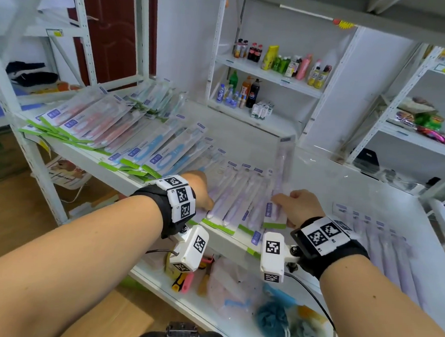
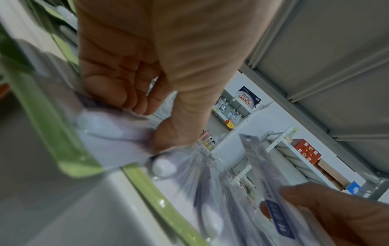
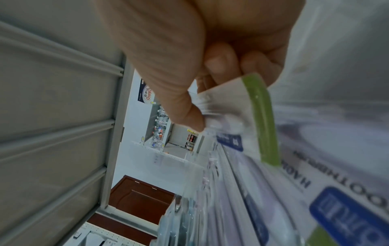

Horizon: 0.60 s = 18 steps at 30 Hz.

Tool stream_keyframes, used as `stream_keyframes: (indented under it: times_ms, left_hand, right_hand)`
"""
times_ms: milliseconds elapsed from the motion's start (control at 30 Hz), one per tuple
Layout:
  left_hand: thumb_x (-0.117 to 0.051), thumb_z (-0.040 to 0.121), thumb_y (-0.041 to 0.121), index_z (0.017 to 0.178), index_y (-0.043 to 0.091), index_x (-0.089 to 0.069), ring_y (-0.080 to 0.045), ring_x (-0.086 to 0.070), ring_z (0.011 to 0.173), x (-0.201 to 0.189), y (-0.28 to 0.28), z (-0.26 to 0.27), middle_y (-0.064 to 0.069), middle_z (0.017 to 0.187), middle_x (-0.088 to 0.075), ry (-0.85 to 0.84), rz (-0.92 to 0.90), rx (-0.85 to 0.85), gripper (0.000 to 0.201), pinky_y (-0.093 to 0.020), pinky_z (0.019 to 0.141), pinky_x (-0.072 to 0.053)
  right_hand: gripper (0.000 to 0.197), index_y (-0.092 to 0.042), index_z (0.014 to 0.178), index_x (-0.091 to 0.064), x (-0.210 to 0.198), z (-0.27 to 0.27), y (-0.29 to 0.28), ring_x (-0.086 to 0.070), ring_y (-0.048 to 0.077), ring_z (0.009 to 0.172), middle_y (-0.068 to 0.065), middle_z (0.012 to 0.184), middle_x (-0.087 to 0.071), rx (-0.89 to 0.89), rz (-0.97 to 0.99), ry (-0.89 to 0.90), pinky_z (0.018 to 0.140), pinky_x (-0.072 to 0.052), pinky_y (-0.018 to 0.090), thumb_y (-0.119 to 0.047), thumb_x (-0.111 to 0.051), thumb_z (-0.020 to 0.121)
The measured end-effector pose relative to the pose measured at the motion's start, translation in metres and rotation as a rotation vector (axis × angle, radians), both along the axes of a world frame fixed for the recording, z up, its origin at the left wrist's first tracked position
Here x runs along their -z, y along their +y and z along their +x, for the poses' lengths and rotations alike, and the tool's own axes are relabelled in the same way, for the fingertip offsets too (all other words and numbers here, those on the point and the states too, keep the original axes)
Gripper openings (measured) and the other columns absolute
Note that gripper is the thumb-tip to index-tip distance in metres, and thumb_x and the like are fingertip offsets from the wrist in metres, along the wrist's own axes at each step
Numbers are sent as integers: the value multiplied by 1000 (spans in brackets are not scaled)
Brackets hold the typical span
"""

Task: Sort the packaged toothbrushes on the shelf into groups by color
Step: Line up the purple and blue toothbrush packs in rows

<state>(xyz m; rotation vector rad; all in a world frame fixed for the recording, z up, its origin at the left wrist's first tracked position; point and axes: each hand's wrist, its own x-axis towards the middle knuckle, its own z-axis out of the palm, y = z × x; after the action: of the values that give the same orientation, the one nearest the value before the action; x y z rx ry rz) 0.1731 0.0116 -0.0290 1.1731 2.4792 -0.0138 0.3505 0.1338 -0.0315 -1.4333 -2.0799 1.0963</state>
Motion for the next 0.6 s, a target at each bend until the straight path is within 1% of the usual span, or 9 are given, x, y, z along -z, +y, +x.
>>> stream_keyframes:
  times_ms: [67, 133, 167, 233, 367, 400, 433, 500, 600]
  left_hand:
    - [-66, 77, 38, 80, 11, -51, -22, -59, 70, 0, 2, 0, -4, 71, -56, -8, 4, -17, 31, -27, 59, -45]
    - [-65, 76, 40, 72, 13, -50, -23, -60, 70, -2, 3, -1, -5, 73, -59, -26, -10, -25, 32, -27, 61, -47]
    - [-65, 76, 42, 71, 13, -51, -24, -62, 72, -3, 3, -2, -6, 74, -62, -36, -14, -29, 33, -28, 63, -49]
    - [-65, 76, 44, 69, 11, -53, -26, -65, 75, -7, 4, -4, -8, 81, -66, -43, 18, -31, 35, -30, 70, -52]
    - [-51, 92, 32, 97, 0, -65, -31, -64, 97, -20, 9, -4, -18, 104, -66, -30, 114, -59, 34, -34, 84, -49]
    - [-50, 93, 27, 94, 0, -65, -32, -64, 94, -24, 12, -3, -19, 100, -66, -48, 178, -74, 31, -34, 81, -48]
    - [-50, 93, 24, 81, 3, -65, -32, -63, 86, -28, 15, -2, -19, 88, -65, -61, 258, -68, 29, -33, 74, -46]
    - [-51, 92, 22, 57, 12, -51, -28, -53, 66, -33, 23, 7, -9, 62, -53, -101, 402, -39, 37, -27, 62, -37]
    - [-52, 91, 20, 55, 14, -47, -23, -46, 49, -32, 41, 38, -5, 55, -46, -325, 529, -13, 37, -24, 51, -37]
  right_hand:
    - [31, -10, 58, -42, 1, 6, 5, -43, 23, 53, 13, 62, -41, 27, -6, 62, 54, -40, 32, -15, -66, 78]
    - [24, -12, 63, -50, 2, 13, 10, -50, 24, 51, 13, 64, -54, 50, -23, 122, 53, -45, 33, -16, -68, 79]
    - [13, -13, 73, -57, 1, 17, 11, -57, 27, 56, 13, 71, -61, 58, -47, 164, 56, -49, 35, -17, -68, 79]
    - [18, -15, 95, -61, 1, 27, 15, -62, 30, 64, 13, 83, -67, 65, -96, 226, 63, -54, 39, -20, -69, 79]
    - [14, -19, 94, -64, 0, 50, 25, -46, 16, 42, 5, 62, -62, 110, -98, 313, 56, -45, 31, -26, -67, 81]
    - [11, -18, 91, -65, -1, 57, 28, -43, 15, 38, 3, 54, -58, 123, -111, 344, 56, -43, 31, -26, -64, 83]
    - [8, -17, 87, -65, -2, 65, 31, -40, 14, 35, 1, 47, -54, 127, -135, 380, 55, -42, 31, -24, -62, 86]
    - [13, -14, 79, -64, -4, 81, 36, -37, 12, 33, 1, 43, -48, 137, -197, 454, 52, -38, 30, -20, -58, 89]
    - [18, -12, 77, -65, -6, 109, 43, -36, 11, 36, 7, 56, -50, 172, -248, 526, 49, -34, 27, -13, -53, 91]
